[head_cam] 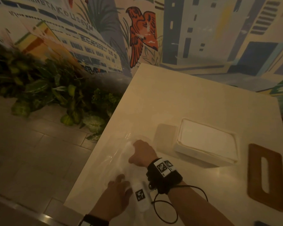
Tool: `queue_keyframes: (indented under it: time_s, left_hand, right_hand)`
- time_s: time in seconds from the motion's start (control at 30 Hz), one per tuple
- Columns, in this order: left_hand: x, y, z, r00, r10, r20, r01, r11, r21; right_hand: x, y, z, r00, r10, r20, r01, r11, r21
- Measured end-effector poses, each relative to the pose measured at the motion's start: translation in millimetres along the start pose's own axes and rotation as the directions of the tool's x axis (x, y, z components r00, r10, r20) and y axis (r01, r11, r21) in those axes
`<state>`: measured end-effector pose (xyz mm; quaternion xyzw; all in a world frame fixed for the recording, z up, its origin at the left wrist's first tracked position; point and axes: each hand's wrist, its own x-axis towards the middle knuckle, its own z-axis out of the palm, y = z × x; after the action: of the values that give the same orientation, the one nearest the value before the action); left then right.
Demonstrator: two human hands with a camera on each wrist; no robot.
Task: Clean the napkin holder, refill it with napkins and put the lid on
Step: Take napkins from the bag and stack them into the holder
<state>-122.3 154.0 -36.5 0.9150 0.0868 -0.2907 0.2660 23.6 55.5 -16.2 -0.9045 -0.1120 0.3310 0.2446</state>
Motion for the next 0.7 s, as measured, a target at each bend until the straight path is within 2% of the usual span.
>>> queue_keyframes:
  time_s: [0.1,0.2,0.27,0.33,0.4,0.5,0.63,0.7]
  left_hand:
    - [-4.6,-5.7,2.0,0.994,0.049,-0.098,-0.056,0.996,-0.070]
    - [-8.0,-7.9,-5.3,0.917,0.151,-0.369,-0.223,0.962,-0.158]
    - [-10.3,4.5,-20.2,0.867,0.086,-0.492,-0.229,0.944,-0.238]
    - [-10.8,14.5,-32.8,0.845,-0.013,-0.535,-0.232,0.892,-0.388]
    - [-9.8,27.6,-46.4,0.871,-0.104,-0.480,-0.221,0.790,-0.572]
    - [3.1,47.7,-56.8,0.912,-0.162,-0.377,-0.234,0.551,-0.801]
    - [25.7,85.8,-62.9,0.947,-0.056,-0.316,-0.267,0.407,-0.873]
    - [37.3,105.8,-63.3,0.953,0.070,-0.294,-0.299,0.358,-0.884]
  right_hand:
    - [-19.5,-1.4,-7.8,0.997,-0.078,-0.002,0.078,0.997,0.021]
    - [-39.8,-2.5,-21.6,0.992,-0.124,-0.035,0.126,0.991,0.045]
    - [-53.0,-0.2,-35.6,0.988,-0.135,-0.079,0.140,0.989,0.052]
    - [-66.8,5.3,-55.1,0.977,-0.146,-0.157,0.157,0.986,0.062]
    - [-81.6,14.0,-78.6,0.960,-0.142,-0.240,0.166,0.982,0.086]
    - [-103.3,30.1,-116.7,0.929,-0.110,-0.354,0.163,0.979,0.123]
    - [-138.3,43.7,-164.8,0.883,-0.077,-0.463,0.182,0.965,0.187]
    - [-157.0,48.6,-185.5,0.874,-0.073,-0.479,0.208,0.950,0.233]
